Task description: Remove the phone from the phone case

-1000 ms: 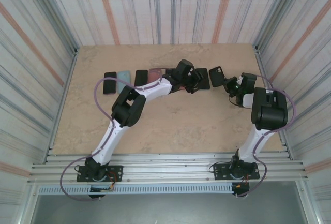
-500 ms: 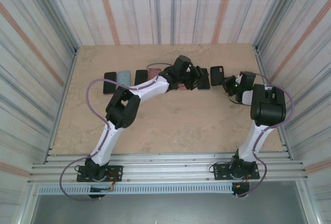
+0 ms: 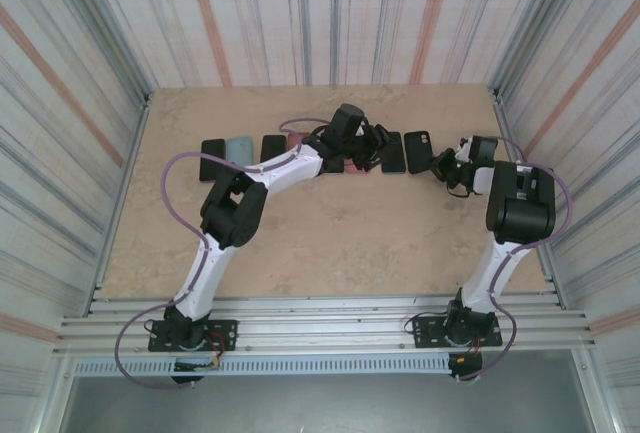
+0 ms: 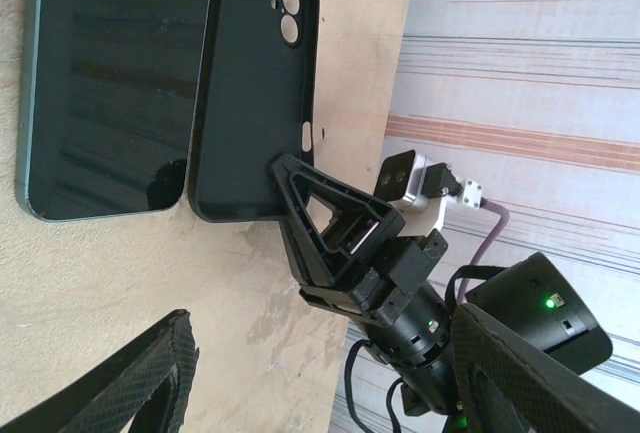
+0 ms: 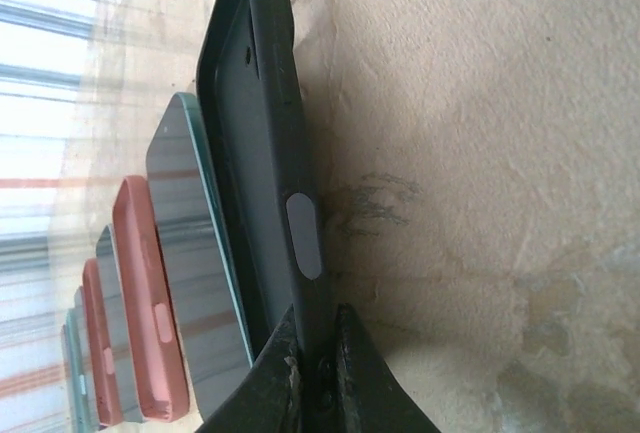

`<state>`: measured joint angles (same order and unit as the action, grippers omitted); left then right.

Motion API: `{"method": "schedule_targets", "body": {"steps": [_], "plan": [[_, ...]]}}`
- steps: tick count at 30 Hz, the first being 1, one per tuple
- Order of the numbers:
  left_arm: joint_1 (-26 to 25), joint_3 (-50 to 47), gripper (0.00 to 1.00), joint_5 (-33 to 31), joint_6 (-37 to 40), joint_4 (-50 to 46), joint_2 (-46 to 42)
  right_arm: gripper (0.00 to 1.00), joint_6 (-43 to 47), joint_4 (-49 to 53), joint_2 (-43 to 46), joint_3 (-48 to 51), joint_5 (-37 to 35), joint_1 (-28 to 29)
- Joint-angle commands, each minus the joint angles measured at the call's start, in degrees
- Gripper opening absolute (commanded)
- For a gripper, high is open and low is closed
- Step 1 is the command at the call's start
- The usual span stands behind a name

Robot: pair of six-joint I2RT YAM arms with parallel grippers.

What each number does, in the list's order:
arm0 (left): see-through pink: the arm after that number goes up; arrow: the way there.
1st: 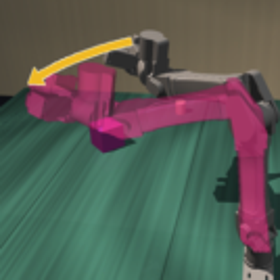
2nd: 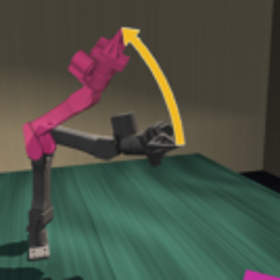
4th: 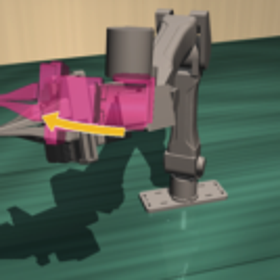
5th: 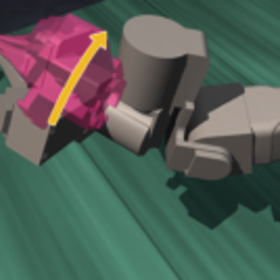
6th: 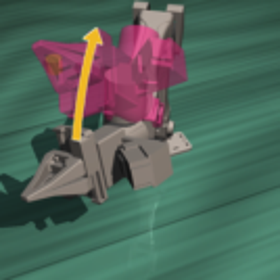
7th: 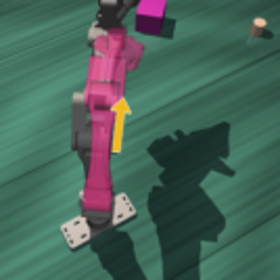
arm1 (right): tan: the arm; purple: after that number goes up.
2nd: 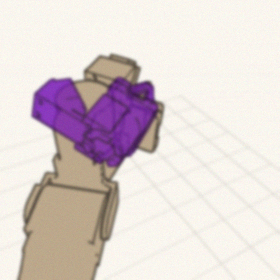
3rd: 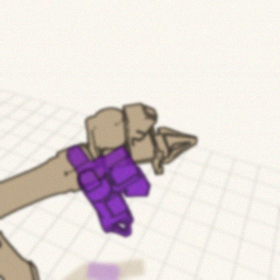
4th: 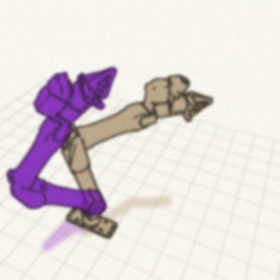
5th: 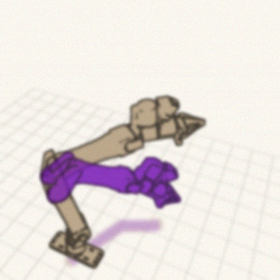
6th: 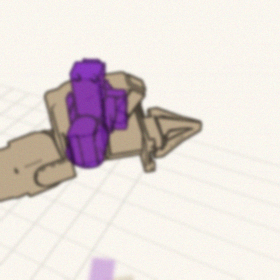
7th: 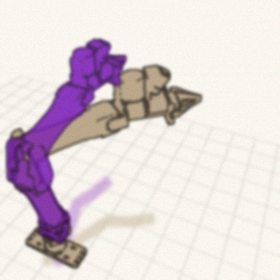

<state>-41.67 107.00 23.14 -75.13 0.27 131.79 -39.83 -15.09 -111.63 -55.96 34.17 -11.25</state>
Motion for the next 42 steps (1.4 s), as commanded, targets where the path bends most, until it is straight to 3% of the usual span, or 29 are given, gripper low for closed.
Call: {"method": "schedule_targets", "body": {"steps": [1, 26, 33, 38, 42], "plan": [[0.3, -0.7, 0.70, 1.1, 1.4, 1.1, -3.4, 0.12, 3.7, 6.1, 1.1, -2.5, 0.7, 0.2], [1.1, -2.1, 0.70, 1.0, 3.9, 0.7, -6.0, 0.57, 15.6, 26.3, -1.6, -16.4, -9.9, 3.5], [1.5, -3.2, 0.70, 1.0, 5.0, 0.7, -7.4, 0.58, 15.7, 26.1, -0.5, -15.8, -12.5, 3.7], [1.9, -3.5, 0.74, 1.1, 11.2, -0.3, -9.4, 0.62, 16.8, 23.2, 4.6, -13.3, -11.5, 4.4], [2.9, -4.1, 0.80, -0.6, 22.8, -6.2, -13.0, 0.65, 22.6, 24.8, 9.5, -12.2, -11.8, 7.3]]}}
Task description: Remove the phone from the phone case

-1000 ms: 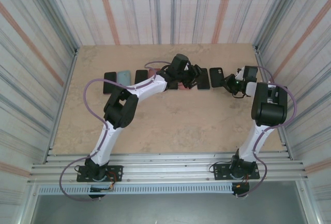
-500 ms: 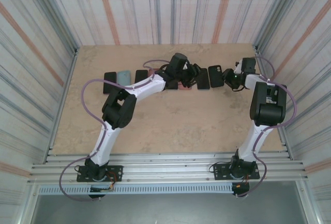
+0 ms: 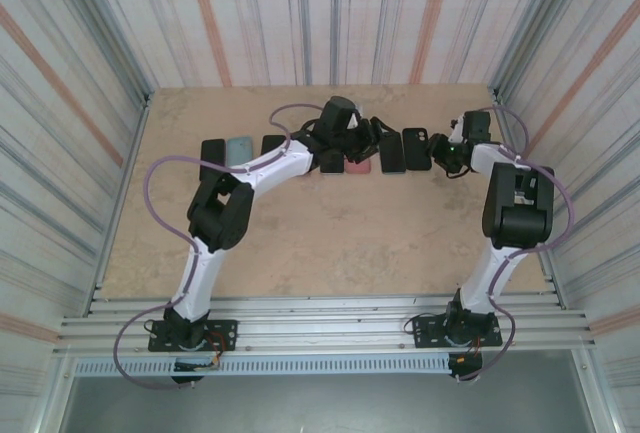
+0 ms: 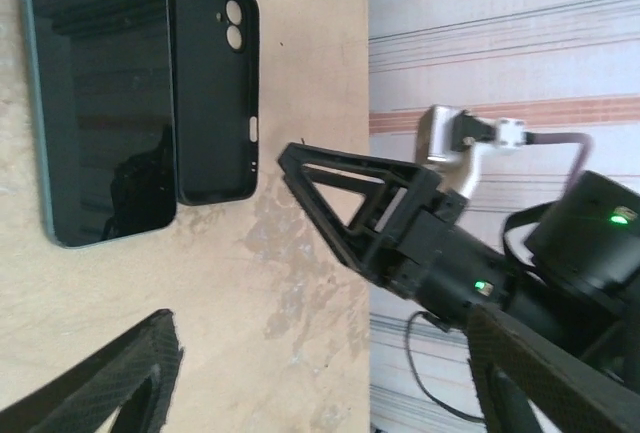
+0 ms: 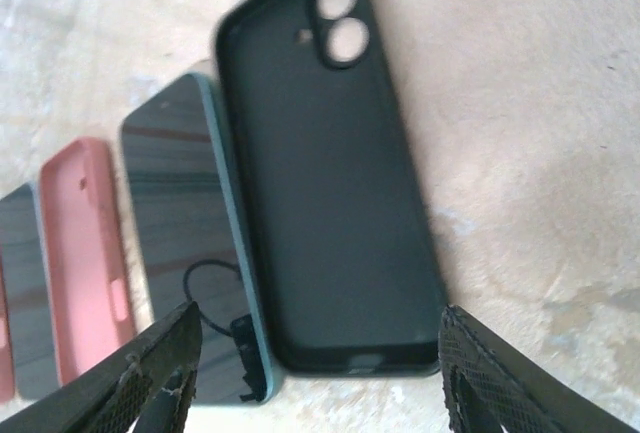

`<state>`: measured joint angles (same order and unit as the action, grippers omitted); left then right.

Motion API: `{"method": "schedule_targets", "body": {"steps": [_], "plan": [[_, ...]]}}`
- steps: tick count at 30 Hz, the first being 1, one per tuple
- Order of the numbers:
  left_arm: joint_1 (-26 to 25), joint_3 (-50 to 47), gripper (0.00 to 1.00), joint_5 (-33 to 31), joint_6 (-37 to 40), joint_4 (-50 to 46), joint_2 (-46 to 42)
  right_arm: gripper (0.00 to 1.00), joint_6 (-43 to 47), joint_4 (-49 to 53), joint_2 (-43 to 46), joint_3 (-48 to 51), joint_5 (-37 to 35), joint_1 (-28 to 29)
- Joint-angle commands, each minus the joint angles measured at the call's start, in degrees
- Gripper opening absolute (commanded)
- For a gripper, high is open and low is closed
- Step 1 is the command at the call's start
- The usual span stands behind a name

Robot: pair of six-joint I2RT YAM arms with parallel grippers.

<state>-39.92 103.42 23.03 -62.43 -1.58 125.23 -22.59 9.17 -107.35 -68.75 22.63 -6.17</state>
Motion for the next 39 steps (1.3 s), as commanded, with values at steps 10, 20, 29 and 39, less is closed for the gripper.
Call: {"method": "schedule_targets", "body": {"steps": [10, 20, 29, 39], "plan": [[6.7, -12.2, 0.83, -6.3, 37.6, -14.6, -18.4, 0.95, 14.3, 0.1, 19.2, 8.6, -5.4, 9.2], [16.3, -33.3, 0.96, -22.2, 53.8, -14.4, -33.0, 0.99, 15.7, -13.4, 30.4, 25.0, -9.4, 4.8], [25.6, -53.5, 0.99, -28.1, 56.8, -1.7, -44.3, 0.99, 20.7, -30.2, 31.2, 38.8, -11.8, 0.5], [32.5, -65.4, 0.99, -27.0, 64.9, 12.4, -47.7, 0.99, 15.8, -45.8, 21.3, 40.9, -9.5, -1.6]]}}
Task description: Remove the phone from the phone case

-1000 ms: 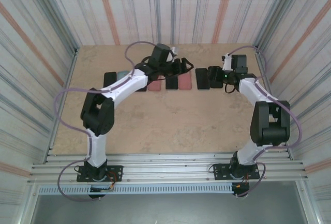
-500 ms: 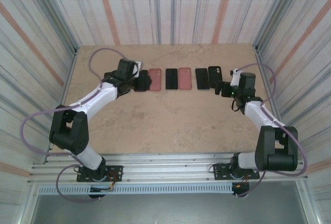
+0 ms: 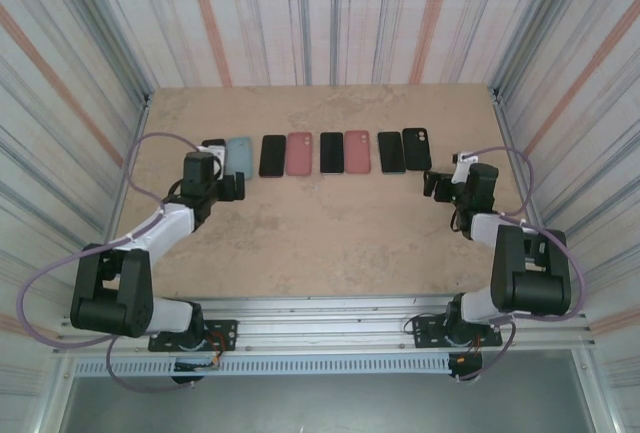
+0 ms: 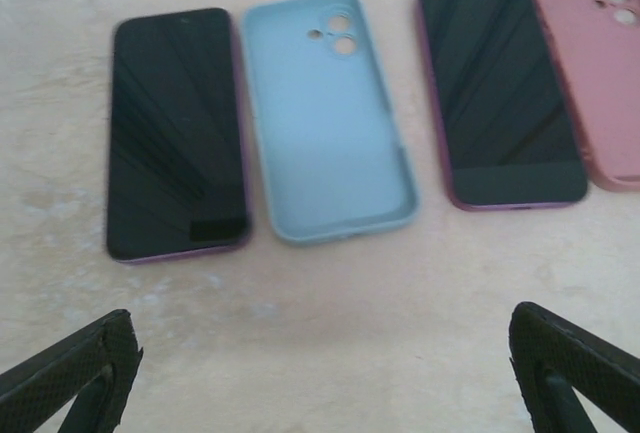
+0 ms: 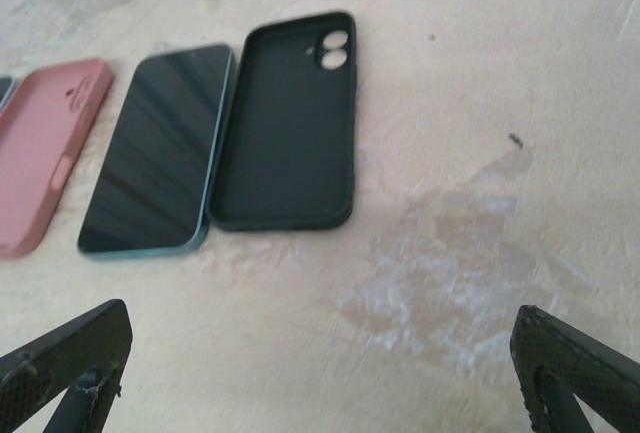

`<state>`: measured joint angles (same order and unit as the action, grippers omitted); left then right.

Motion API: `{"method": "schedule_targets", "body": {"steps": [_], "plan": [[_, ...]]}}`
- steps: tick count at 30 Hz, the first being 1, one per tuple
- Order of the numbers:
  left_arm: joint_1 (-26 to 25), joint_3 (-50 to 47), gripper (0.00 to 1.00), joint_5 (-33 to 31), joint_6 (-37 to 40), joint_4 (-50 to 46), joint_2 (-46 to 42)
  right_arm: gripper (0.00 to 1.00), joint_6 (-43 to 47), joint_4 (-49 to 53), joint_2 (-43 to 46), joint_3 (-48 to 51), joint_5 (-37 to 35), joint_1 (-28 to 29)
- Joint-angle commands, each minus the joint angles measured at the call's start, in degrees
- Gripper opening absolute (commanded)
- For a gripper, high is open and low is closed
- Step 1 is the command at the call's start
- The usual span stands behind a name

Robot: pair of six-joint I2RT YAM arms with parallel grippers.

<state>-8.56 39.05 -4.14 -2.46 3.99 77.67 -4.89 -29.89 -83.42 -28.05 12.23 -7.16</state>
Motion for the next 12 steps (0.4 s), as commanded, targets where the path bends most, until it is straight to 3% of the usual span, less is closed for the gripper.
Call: {"method": "schedule_targets", "body": {"steps": [1, 5, 12], "plan": [[1.7, -2.1, 0.99, 0.9, 5.2, 8.0, 0.3, 0.99, -1.9, -9.5, -3.8, 0.6, 1.1, -0.5], [5.1, -7.9, 0.99, 6.2, 6.5, 19.8, 2.6, 0.99, 0.0, -4.8, -3.9, -1.5, 0.0, 1.1], [6.1, -7.3, 0.99, 8.2, 8.9, 24.0, 5.6, 0.99, 0.0, -6.1, -3.8, -0.9, -1.4, 1.5]]}}
